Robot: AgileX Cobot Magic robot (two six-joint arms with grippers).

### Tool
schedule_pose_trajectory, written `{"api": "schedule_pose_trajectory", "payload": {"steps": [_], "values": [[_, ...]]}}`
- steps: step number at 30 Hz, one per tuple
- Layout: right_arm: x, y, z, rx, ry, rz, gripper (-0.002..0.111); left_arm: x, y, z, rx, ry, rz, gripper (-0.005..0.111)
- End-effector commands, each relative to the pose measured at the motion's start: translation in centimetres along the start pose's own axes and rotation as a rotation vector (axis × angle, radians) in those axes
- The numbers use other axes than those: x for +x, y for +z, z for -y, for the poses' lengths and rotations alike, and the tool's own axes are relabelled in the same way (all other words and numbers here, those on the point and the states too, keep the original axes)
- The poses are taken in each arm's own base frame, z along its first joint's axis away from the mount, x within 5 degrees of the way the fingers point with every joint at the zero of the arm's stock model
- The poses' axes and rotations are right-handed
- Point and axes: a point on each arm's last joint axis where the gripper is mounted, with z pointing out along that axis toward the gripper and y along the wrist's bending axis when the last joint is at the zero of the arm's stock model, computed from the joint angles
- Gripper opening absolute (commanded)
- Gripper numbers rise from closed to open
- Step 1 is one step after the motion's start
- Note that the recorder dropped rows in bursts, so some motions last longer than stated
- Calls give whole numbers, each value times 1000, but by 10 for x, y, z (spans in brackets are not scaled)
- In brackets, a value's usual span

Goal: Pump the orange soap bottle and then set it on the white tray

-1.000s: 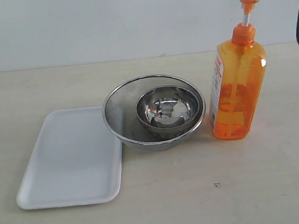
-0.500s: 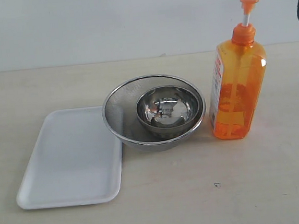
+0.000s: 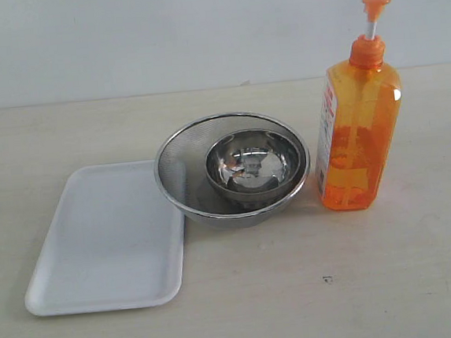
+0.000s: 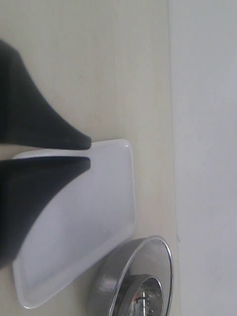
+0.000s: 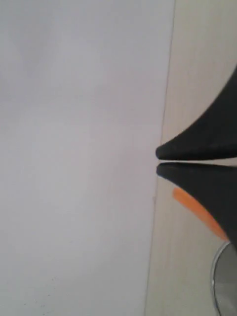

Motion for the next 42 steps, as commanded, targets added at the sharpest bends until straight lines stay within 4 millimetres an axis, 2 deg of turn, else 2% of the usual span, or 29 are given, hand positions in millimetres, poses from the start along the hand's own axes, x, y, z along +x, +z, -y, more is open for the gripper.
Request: {"api": "schedule_pose_trajectory", "payload": {"steps": [1,3,5,9,12,16,20,25,28,31,34,36,42], "values": [[14,-23,5,53,-32,-16,0,1,0,0,-2,4,1,5],[13,-35,4,44,-29,9,0,1,0,0,-2,4,1,5],[9,-46,9,106,-98,27,0,1,0,0,-2,4,1,5],[12,-65,33,500,-399,-113,0,1,0,0,-2,4,1,5],[15,-82,47,764,-401,-215,0,1,0,0,-2,4,1,5],[16,-89,45,841,-396,-241,0,1,0,0,-2,4,1,5],[15,-83,28,693,-251,-124,0,1,0,0,-2,4,1,5],[18,-73,-12,186,-10,39,0,1,0,0,-2,4,1,5],[18,-77,-24,25,148,111,0,1,0,0,-2,4,1,5],[18,-84,-30,-88,189,166,0,1,0,0,-2,4,1,5],[21,-88,-35,-171,82,162,0,1,0,0,-2,4,1,5],[24,-87,-34,-191,75,121,0,1,0,0,-2,4,1,5],[30,-86,-33,-237,221,34,0,1,0,0,-2,4,1,5]]}}
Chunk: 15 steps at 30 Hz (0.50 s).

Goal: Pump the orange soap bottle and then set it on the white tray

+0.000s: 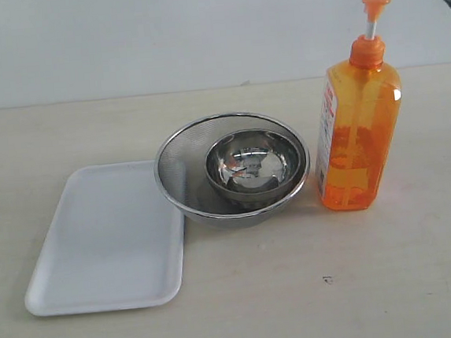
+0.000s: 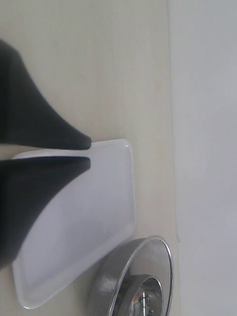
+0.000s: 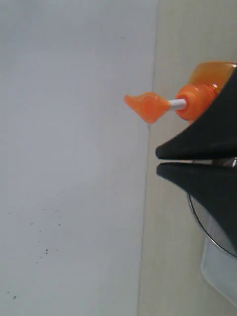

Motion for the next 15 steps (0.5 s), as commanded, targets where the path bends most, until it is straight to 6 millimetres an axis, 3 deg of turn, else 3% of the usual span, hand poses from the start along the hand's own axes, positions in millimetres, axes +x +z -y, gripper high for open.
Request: {"api": "schedule_pose_trajectory", "payload": {"steps": [1,6,9,15], "values": [[3,-1,2,-20,92,-39,0,1,0,0,-2,4,1,5],[2,-4,15,47,110,-64,0,1,0,0,-2,4,1,5],[-7,-7,23,103,119,-121,0,1,0,0,-2,4,1,5],[-36,-8,14,80,59,-257,0,1,0,0,-2,4,1,5]]}}
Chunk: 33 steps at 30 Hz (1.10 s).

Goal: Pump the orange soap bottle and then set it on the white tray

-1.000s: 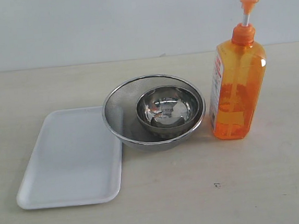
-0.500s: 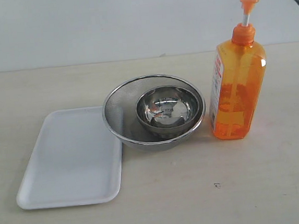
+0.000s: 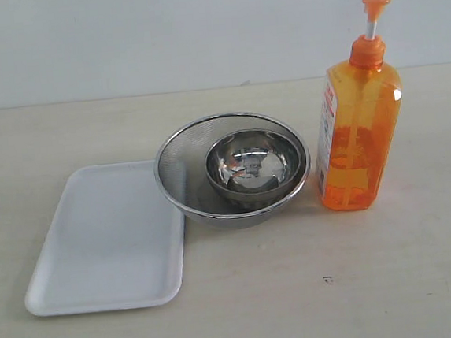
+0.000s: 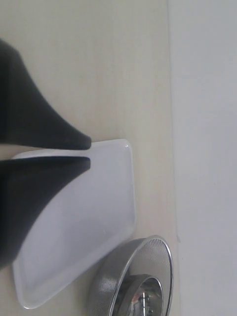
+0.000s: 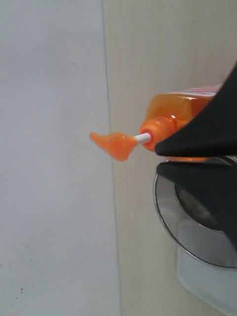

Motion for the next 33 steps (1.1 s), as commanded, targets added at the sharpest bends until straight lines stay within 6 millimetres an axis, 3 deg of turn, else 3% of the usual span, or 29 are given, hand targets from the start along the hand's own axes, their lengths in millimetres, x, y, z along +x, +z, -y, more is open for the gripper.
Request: {"api": "schedule_pose_trajectory", "payload": {"steps": [1,4,7,13,24,29,33], "values": [[-23,-6,-7,9,-64,-87,0,1,0,0,-2,4,1,5],[-42,-3,-11,50,-90,-221,0,1,0,0,-2,4,1,5],[-59,14,-10,113,-114,-352,0,1,0,0,-2,4,1,5],[-93,50,-7,173,-139,-400,0,1,0,0,-2,4,1,5],[-100,139,40,149,-73,-611,0,1,0,0,-2,4,1,5],[-94,158,42,95,-95,-624,0,1,0,0,-2,4,1,5],[-93,159,40,62,-122,-632,0,1,0,0,-2,4,1,5]]}}
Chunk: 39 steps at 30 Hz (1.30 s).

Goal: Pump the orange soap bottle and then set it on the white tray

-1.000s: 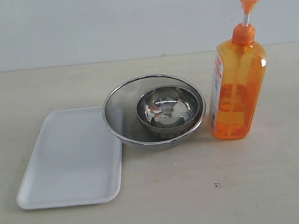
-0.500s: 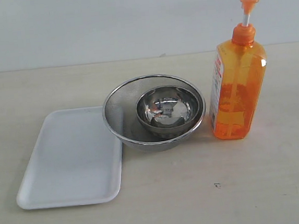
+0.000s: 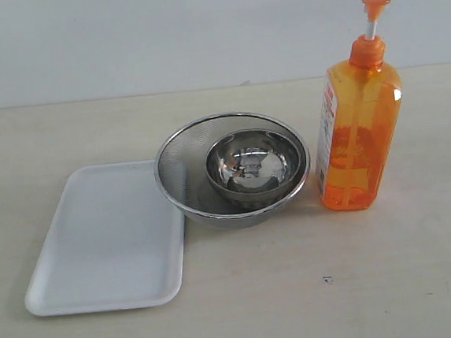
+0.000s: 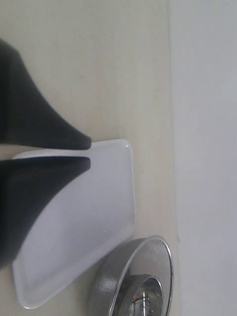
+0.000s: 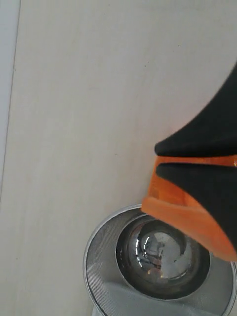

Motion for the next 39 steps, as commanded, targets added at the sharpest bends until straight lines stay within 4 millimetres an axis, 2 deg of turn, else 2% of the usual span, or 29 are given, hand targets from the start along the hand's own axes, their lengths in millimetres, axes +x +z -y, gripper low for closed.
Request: {"api": "schedule_pose_trajectory", "payload": {"steps": [1,25,30,32,34,37,39], "values": [[-2,-4,-1,-18,-43,14,0,1,0,0,-2,4,1,5],[-1,-5,-12,-150,-98,9,0,1,0,0,-2,4,1,5],[-2,-5,-12,-146,-111,22,0,1,0,0,-2,4,1,5],[-5,-5,-7,-85,-115,54,0,1,0,0,-2,4,1,5],[-5,-1,1,-14,-74,36,0,1,0,0,-2,4,1,5],[-4,17,1,-44,-76,-8,0,1,0,0,-2,4,1,5],[-5,20,1,-57,-79,-6,0,1,0,0,-2,4,1,5]]}}
